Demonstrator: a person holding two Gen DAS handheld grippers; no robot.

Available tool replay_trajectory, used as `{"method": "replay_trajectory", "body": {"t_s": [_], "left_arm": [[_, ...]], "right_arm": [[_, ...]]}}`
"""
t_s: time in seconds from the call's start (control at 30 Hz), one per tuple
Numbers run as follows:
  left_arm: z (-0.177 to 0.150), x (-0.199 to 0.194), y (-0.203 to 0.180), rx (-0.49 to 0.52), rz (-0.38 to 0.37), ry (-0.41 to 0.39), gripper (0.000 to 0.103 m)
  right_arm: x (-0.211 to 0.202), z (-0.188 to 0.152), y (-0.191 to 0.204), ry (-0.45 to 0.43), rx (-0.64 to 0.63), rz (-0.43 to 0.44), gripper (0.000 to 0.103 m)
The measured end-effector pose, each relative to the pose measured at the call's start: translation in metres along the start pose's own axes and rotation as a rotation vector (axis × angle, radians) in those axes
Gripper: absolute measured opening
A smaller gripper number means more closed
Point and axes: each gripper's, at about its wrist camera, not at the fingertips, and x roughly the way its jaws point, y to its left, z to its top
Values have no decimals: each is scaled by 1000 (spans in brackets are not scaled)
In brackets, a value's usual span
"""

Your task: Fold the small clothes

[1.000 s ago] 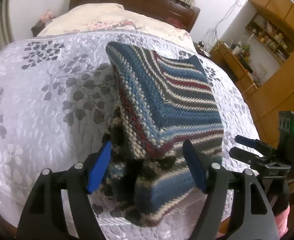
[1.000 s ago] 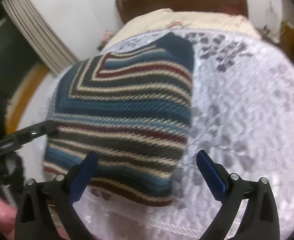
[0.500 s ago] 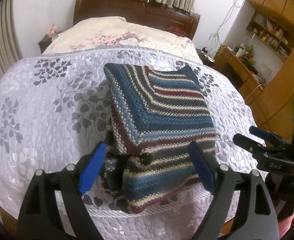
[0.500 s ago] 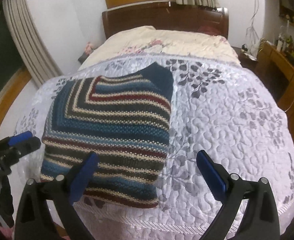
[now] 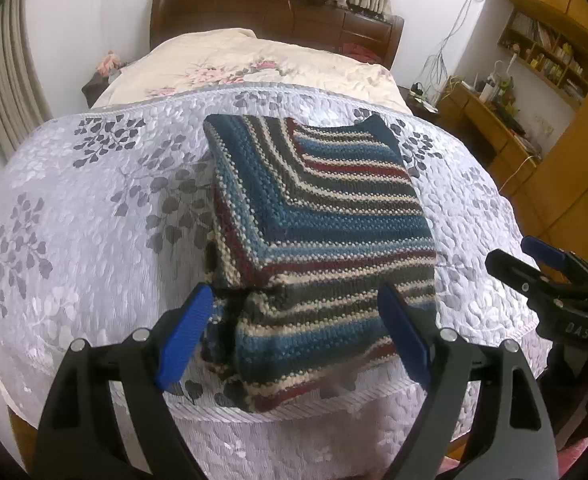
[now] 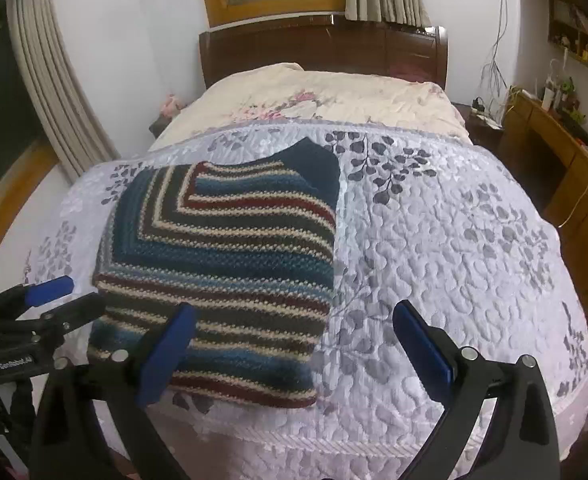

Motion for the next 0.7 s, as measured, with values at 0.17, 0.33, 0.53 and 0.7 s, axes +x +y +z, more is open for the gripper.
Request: {"method": "replay_trajectory", "body": {"t_s": [0.17,0.33,0.53,0.7], "left_arm": [[-3,-4,-2,13,24,-7,84],[-8,-3,-4,25,38,1,84],[-14,-1,-5,28,47,7,84],[-18,-1,0,23,58,8,84]], "right_arm": [[4,-13,4,35,1,17,99],[11,-26,8,75,-1,5,99],[12,-31,8,90,9,1,99],[12,-32,3,94,25,-12,99]]}}
